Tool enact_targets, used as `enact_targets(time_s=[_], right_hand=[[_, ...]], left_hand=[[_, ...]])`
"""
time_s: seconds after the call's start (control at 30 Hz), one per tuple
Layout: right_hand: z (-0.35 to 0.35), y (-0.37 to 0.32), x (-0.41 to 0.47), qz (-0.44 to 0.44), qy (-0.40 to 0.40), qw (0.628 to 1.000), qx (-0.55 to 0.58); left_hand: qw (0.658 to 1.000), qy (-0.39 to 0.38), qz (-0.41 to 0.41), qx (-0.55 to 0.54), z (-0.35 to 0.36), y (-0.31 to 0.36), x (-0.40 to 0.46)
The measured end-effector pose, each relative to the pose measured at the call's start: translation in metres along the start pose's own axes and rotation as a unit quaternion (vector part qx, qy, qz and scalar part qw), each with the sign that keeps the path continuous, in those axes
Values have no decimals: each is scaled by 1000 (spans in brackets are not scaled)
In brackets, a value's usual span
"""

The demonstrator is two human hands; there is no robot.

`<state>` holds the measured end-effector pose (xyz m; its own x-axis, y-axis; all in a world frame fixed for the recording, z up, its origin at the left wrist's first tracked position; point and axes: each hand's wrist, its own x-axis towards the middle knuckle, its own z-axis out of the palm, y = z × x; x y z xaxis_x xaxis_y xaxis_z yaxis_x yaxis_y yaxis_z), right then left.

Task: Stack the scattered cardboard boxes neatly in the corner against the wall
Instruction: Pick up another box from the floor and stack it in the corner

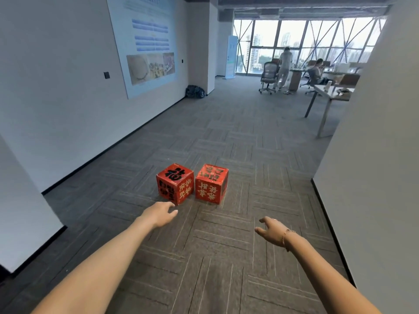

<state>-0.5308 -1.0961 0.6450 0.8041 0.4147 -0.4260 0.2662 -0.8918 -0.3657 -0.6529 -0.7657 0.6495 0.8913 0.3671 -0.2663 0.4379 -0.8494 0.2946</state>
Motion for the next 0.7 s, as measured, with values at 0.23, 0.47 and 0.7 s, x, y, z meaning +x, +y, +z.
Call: enact_targets(time_s=[0.23,0.47,0.7], right_hand=[[-47,-9,117,5,7,1000,11],[-90,-7,266,-3,-11,1000,7],[-142,-22,401,-23,-18,1000,5]], left_hand=[[1000,-5,18,2,-26,20,127],[997,-72,-5,-22,-25,32,263],[995,-41,-60,-69,-58,34,388]])
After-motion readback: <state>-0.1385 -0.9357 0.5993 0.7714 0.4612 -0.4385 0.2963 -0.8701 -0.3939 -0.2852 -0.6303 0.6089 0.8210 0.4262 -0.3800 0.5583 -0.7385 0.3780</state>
